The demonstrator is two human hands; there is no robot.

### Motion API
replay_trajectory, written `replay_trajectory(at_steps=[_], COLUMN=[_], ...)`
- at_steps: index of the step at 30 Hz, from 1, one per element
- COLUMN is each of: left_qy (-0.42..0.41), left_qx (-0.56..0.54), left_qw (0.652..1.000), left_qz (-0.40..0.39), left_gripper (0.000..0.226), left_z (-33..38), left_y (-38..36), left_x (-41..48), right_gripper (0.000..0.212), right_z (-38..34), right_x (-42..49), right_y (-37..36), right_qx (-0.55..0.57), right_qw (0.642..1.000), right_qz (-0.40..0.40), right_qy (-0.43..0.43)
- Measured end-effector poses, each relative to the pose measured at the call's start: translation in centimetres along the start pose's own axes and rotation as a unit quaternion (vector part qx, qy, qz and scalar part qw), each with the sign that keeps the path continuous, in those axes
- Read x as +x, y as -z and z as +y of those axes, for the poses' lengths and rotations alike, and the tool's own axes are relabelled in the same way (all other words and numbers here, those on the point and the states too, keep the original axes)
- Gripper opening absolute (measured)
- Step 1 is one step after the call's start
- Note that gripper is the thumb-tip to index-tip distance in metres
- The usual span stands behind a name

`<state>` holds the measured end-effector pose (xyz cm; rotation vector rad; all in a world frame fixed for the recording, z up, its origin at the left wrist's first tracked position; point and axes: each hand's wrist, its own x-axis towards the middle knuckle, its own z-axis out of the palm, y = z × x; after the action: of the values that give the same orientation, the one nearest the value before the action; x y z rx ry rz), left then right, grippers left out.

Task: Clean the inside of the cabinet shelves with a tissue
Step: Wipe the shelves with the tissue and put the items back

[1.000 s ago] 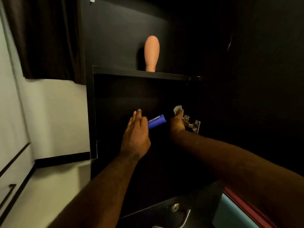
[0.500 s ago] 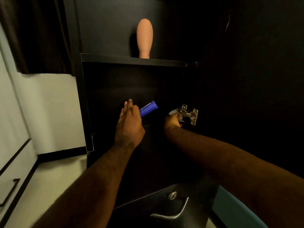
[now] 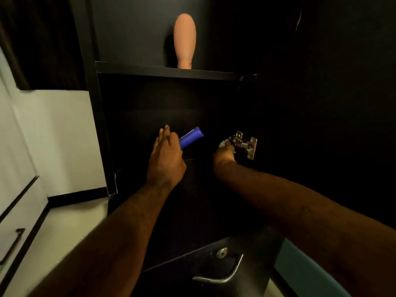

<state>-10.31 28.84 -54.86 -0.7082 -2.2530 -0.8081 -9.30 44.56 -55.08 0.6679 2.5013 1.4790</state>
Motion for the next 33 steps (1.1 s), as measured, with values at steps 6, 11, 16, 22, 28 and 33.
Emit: replay_trajectory(at_steps=[6, 11, 16, 22, 28, 33], left_qy=[0.013, 0.009, -0.008, 0.010, -0.002, -0.011], left_qx=[0.010, 0.011, 0.017, -0.006, 0.002, 0.001], left_qw=[1.000, 1.000, 1.000, 1.000, 1.000, 1.000], left_qz=[-0.007, -0.015, -0.014, 0.008, 0.001, -0.001], left_gripper=[0.053, 0.053, 0.052, 0.046, 0.045, 0.041], left_z=[-0.1, 0.0, 0.2, 0.3, 0.5, 0.4], left_y=[0.0, 0.1, -0.1, 0.7, 0.6, 0.6], left_x=[0.1, 0.2, 0.0, -0.2, -0.4, -0.4], right_gripper=[0.007, 0.023, 0.025, 0.029, 0.055, 0.080], right_z=[-0.1, 1.9, 3.5, 9.0, 10.0, 11.4], right_x=[-0.1, -1.4, -3.8, -4.0, -3.0, -2.1], right_y=[-0.2, 0.3, 1.9, 2.1, 0.9, 1.3], right_qx=[0.060, 0.296, 0.240, 0.286, 0.041, -0.026], right_qw=[0.995, 0.953, 0.940, 0.923, 0.977, 0.975], right_qz=[-0.071, 0.070, 0.240, 0.249, 0.186, 0.147], right_qy=[-0.031, 0.014, 0.046, -0.065, -0.092, -0.165])
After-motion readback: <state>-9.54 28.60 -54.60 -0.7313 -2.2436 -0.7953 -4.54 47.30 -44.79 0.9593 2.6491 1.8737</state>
